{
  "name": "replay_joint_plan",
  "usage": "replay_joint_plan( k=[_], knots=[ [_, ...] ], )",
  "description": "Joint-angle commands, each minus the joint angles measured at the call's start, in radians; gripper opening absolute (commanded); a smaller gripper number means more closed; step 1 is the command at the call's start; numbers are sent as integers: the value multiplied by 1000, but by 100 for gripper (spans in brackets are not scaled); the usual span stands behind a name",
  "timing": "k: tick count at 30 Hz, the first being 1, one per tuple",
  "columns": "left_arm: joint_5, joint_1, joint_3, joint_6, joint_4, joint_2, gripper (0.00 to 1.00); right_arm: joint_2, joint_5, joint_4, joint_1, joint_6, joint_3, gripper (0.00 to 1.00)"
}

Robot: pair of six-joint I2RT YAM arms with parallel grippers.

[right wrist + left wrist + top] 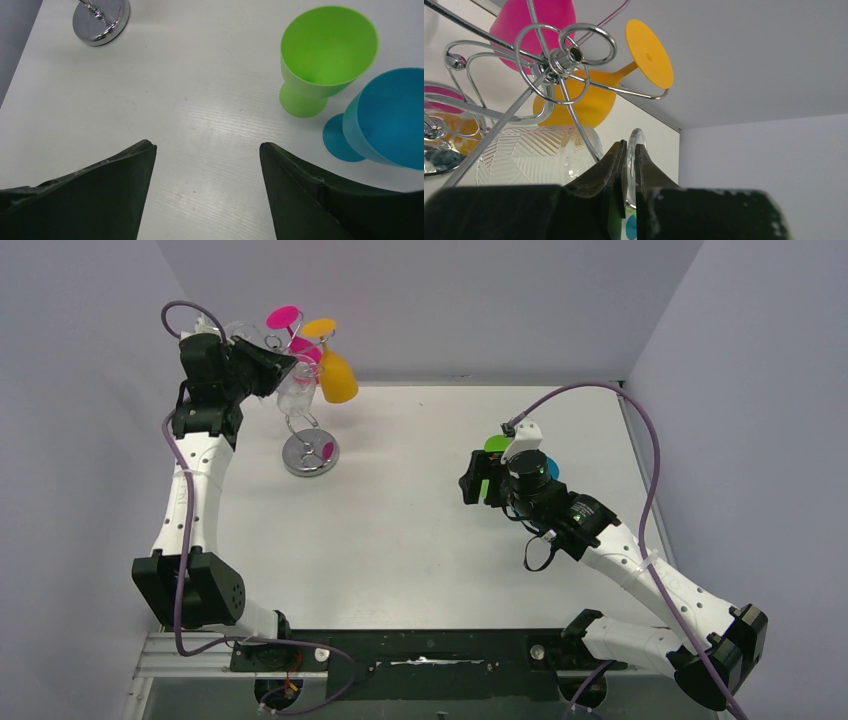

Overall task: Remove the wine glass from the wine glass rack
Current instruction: Pick up the wine glass from the wine rack.

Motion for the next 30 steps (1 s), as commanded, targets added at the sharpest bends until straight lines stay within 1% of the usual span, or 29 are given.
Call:
replay_joint_plan(
  k=[1, 15, 23, 30],
  knots=[
    [-42, -9, 0, -34, 222, -127, 0, -20, 26, 18, -5, 6, 25, 77],
    [-67, -15, -94, -32, 216, -208, 0, -24, 19, 13, -5, 6, 27, 78],
    [-150, -20, -180, -24, 189, -287, 0, -40, 11, 2, -5, 10, 12, 77],
    [-123, -19, -217, -42, 186, -313, 0, -36, -1, -7, -7, -8, 13, 78]
  ],
)
